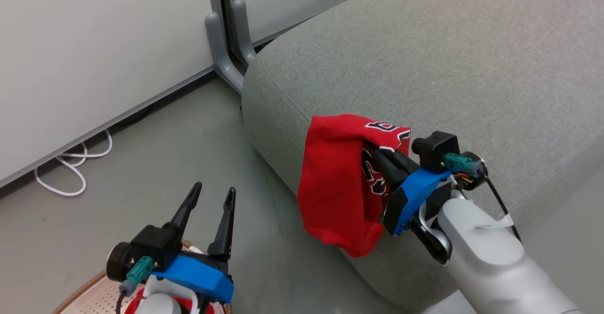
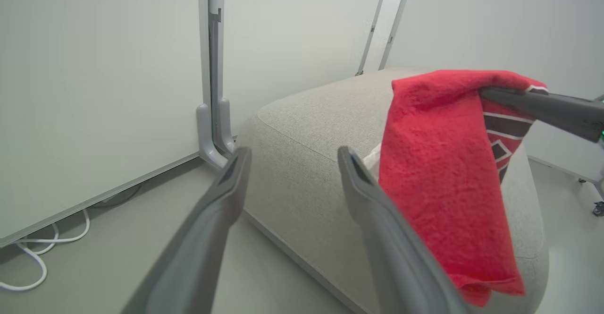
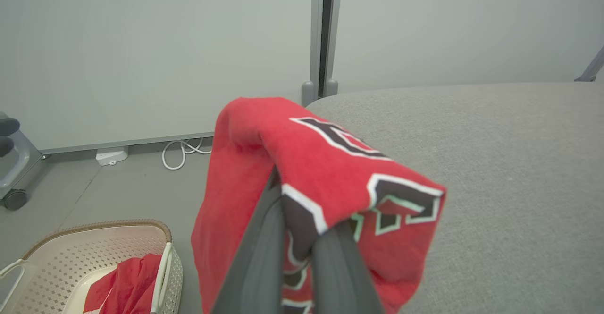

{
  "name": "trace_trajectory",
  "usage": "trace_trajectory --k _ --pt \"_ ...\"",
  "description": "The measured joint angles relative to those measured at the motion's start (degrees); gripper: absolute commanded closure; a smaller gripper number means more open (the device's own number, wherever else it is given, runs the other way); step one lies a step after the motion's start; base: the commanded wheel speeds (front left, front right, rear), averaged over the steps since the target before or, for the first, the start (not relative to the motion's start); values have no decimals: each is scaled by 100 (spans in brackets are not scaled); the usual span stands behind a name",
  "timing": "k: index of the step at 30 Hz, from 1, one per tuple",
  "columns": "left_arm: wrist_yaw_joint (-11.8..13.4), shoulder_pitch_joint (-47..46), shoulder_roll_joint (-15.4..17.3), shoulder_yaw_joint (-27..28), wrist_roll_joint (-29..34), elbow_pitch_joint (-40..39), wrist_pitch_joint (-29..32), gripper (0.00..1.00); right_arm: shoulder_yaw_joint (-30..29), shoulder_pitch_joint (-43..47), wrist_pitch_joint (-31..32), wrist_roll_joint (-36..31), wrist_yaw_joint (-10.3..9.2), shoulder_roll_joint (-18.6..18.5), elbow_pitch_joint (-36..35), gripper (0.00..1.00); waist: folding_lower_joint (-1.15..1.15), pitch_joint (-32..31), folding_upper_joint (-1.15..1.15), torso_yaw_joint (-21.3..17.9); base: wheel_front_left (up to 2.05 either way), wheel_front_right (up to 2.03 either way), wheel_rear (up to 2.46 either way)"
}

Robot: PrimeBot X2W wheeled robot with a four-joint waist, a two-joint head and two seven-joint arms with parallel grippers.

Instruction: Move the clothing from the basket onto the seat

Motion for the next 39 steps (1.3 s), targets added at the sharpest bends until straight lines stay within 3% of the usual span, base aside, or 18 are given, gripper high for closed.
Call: trace_trajectory --k 6,10,14,19,28,33,39 --pt "-1 15 -9 34 3 -21 -1 0 -112 36 0 -42 0 54 -11 100 0 29 0 10 0 0 0" --pt "-1 15 8 103 71 -108 -1 0 -409 -215 0 276 0 25 1 100 0 175 0 22 0 0 0" --pt "-1 -191 58 -25 166 -225 -1 0 -946 -787 -1 558 -1 -343 98 100 0 470 0 145 0 0 0" --pt "-1 -643 368 -229 226 -398 0 0 -1768 -1646 -2 987 0 -772 234 100 0 1079 0 326 0 0 0" --pt "-1 -1532 924 -554 282 -915 40 0 -3186 -2444 -4 944 0 -1668 241 100 1 2523 0 692 0 0 0" --pt "-1 -1776 1063 -593 313 -1135 59 0 -3919 -2395 -4 594 0 -1701 259 100 2 3252 -1 897 0 0 0" --pt "-1 -1855 1109 -688 319 -1198 59 0 -4428 -2006 -5 260 0 -1399 334 100 2 3714 -1 1154 0 0 0"
